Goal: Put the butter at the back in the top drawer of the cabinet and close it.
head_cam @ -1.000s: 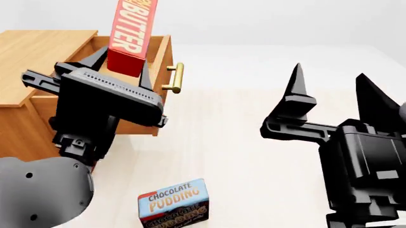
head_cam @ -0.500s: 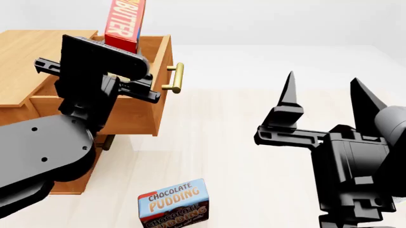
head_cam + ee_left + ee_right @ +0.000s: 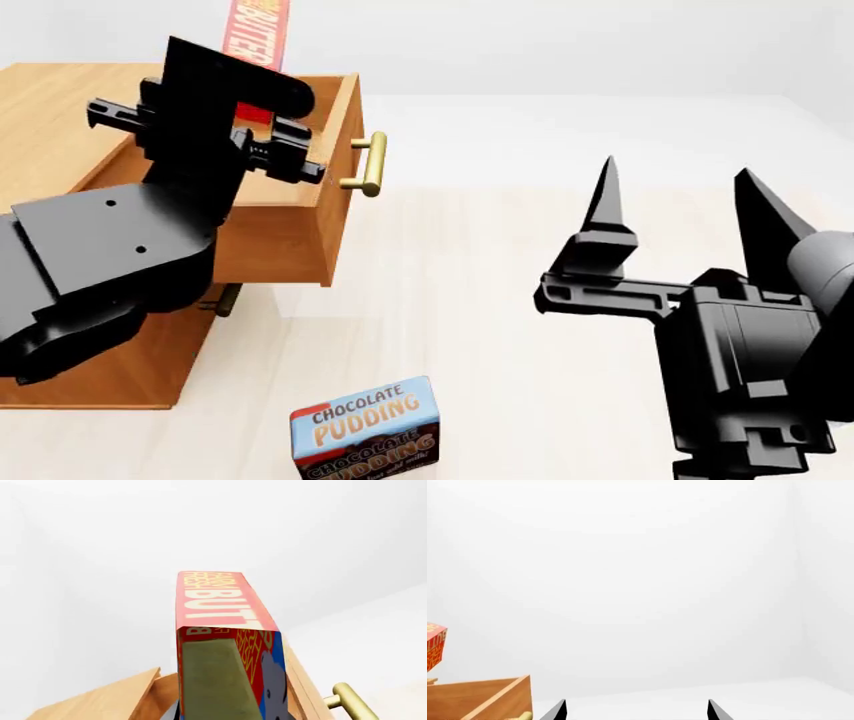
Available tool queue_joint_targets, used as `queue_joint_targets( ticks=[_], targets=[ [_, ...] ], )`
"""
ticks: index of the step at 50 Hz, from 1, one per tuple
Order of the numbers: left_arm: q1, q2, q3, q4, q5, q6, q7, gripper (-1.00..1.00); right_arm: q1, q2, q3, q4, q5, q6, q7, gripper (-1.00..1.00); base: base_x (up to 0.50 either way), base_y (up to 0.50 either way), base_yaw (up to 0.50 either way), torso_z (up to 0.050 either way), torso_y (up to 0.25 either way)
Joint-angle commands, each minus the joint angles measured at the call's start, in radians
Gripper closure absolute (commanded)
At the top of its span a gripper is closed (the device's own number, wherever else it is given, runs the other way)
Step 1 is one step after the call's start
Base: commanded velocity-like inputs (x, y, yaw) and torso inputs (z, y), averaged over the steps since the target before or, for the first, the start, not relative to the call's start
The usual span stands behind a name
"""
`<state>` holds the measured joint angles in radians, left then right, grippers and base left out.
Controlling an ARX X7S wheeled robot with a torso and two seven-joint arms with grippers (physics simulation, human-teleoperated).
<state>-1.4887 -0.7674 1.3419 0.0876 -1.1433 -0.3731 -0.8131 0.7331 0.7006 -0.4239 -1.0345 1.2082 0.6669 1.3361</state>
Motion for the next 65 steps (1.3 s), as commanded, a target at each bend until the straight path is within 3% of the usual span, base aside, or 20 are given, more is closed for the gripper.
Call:
queue_joint_targets(
  ticks=[1,12,65],
  targets=[
    [-0.011,0.019,-0.064,-0.076,-0.023,0.020,0.004,1.00,0.000,0.013,-0.019,0.003,-0.004,-0.020,-0.001,-1.00,0.00,0.00,0.00,0.000,0.000],
    [0.019,0.035,-0.103,-0.145,-0.114,0.038,0.044,1.00,0.014,0.022,-0.035,0.000,0.005,-0.027,0.010,-1.00,0.00,0.00,0.00,0.000,0.001],
    [0.022,0.120,-0.157,-0.394,-0.249,-0.023,0.093,1.00,-0.004,0.063,-0.101,0.020,-0.042,-0.107,-0.012,-1.00,0.00,0.00,0.00,0.001,0.002]
  ],
)
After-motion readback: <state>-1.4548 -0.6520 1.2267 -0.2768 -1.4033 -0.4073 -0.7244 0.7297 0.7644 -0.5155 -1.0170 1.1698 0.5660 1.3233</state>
